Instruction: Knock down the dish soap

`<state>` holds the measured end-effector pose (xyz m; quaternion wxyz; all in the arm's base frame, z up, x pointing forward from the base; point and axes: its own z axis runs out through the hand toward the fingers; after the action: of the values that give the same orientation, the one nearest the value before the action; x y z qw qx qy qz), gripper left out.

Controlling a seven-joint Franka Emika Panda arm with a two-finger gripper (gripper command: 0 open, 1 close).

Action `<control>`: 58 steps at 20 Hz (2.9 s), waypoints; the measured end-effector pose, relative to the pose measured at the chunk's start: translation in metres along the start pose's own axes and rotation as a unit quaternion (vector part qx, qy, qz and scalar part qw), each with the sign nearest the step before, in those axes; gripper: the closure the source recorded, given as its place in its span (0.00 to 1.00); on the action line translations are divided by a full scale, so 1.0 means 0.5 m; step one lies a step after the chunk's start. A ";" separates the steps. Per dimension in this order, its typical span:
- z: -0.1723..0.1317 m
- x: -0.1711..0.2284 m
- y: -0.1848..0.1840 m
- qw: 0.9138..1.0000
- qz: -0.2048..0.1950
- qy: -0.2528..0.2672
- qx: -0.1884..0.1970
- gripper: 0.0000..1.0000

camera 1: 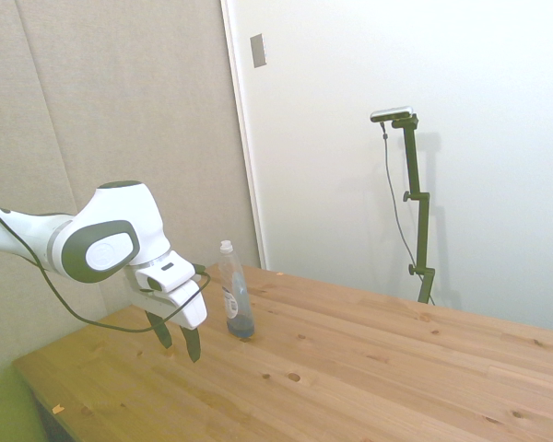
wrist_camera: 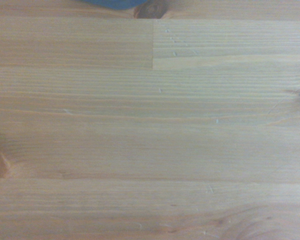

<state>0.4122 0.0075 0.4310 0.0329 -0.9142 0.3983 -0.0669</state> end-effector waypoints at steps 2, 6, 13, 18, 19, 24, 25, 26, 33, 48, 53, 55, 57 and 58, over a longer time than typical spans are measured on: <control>0.001 0.000 0.000 1.000 0.000 0.000 -0.001 0.00; 0.002 -0.010 -0.024 1.000 0.015 0.009 0.005 0.00; 0.016 -0.029 -0.142 0.998 0.047 0.034 0.033 1.00; 0.002 -0.019 -0.219 0.995 0.068 0.056 0.042 1.00; -0.002 -0.015 -0.232 0.995 0.070 0.062 0.043 1.00; 0.001 -0.003 -0.275 0.992 0.092 0.080 0.044 1.00; 0.003 -0.003 -0.281 0.991 0.097 0.082 0.045 1.00; 0.005 -0.002 -0.286 0.990 0.099 0.085 0.045 1.00; 0.001 0.013 -0.316 0.987 0.113 0.102 0.050 1.00; 0.016 0.189 -0.417 0.973 0.149 0.165 0.062 1.00; 0.040 0.288 -0.450 0.965 0.168 0.186 0.079 1.00; 0.046 0.321 -0.459 0.961 0.173 0.196 0.085 1.00; 0.047 0.355 -0.464 0.957 0.181 0.208 0.088 1.00; 0.047 0.373 -0.464 0.955 0.184 0.214 0.089 1.00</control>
<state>0.7091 0.0291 0.4523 0.0400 -0.7825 0.5501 -0.2889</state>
